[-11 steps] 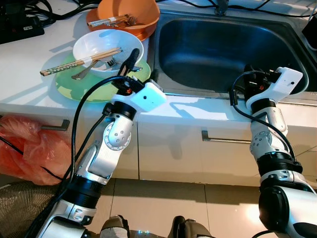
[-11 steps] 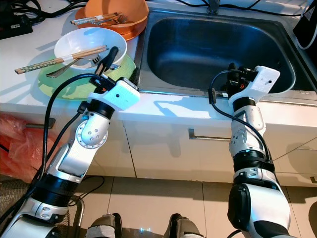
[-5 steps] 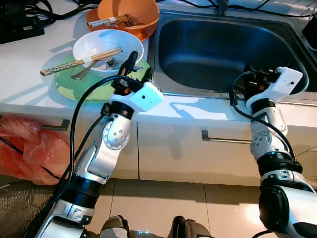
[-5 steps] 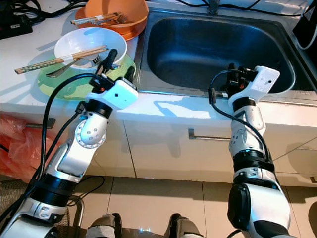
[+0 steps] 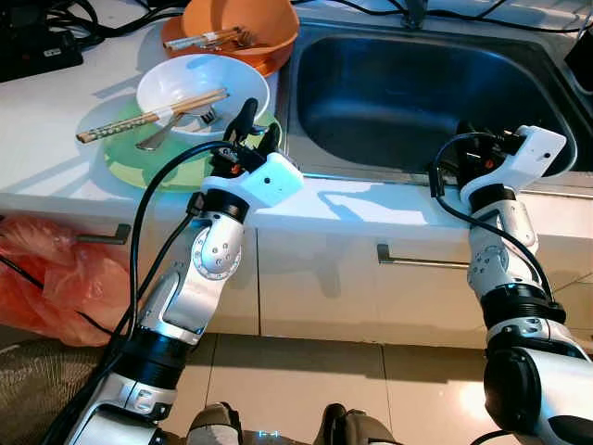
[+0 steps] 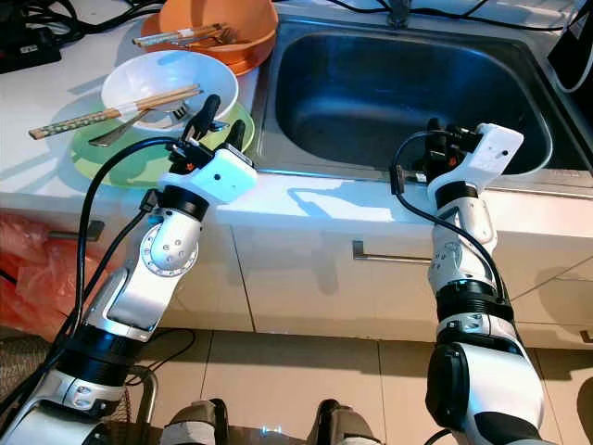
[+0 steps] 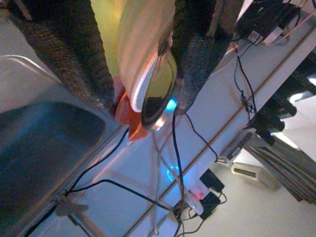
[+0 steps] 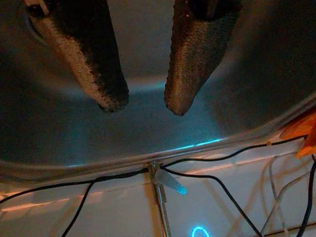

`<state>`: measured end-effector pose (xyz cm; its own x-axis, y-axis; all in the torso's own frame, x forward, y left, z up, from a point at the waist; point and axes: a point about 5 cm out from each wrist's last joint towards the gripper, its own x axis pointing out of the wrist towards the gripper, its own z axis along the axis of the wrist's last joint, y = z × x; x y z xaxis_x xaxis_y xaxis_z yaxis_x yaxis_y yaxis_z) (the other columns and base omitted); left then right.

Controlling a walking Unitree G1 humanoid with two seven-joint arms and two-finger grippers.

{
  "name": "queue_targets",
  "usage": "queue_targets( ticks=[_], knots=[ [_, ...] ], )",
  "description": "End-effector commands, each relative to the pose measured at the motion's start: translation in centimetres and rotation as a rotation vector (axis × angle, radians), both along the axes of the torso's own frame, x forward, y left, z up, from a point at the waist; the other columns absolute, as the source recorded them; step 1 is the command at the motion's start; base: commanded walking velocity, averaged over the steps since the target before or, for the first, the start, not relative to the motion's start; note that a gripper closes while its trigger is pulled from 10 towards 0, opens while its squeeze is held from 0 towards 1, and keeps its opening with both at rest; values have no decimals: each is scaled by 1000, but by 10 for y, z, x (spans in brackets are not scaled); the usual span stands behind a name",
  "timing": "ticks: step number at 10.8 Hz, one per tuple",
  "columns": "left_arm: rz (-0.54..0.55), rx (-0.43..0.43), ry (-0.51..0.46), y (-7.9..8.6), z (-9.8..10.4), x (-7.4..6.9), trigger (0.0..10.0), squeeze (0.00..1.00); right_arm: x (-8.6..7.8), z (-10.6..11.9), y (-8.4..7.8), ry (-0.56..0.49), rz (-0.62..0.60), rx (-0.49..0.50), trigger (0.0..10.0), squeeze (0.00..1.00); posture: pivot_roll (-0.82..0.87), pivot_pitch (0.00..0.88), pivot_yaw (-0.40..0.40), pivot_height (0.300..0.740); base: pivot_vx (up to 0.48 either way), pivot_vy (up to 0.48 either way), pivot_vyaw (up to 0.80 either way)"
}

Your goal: Kitchen organization

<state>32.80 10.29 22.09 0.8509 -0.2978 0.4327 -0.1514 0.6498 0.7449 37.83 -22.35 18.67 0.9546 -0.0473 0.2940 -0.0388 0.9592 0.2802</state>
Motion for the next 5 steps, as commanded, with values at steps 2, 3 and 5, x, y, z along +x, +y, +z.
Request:
queue_targets(
  ticks=[2, 3, 5],
  knots=[
    [-11, 3, -30, -3, 5, -1, 0, 0, -3, -24, 2, 98, 7, 24, 10000, 0, 220, 191, -50, 740, 0, 0, 0],
    [-18, -7, -46, -4, 9, -2, 0, 0, -3, -24, 3, 98, 9, 24, 10000, 0, 221, 190, -52, 740, 0, 0, 0],
    [-26, -46, -87, -5, 21, -4, 0, 0, -2, -24, 3, 100, 11, 24, 10000, 0, 223, 190, -53, 740, 0, 0, 0]
  ],
)
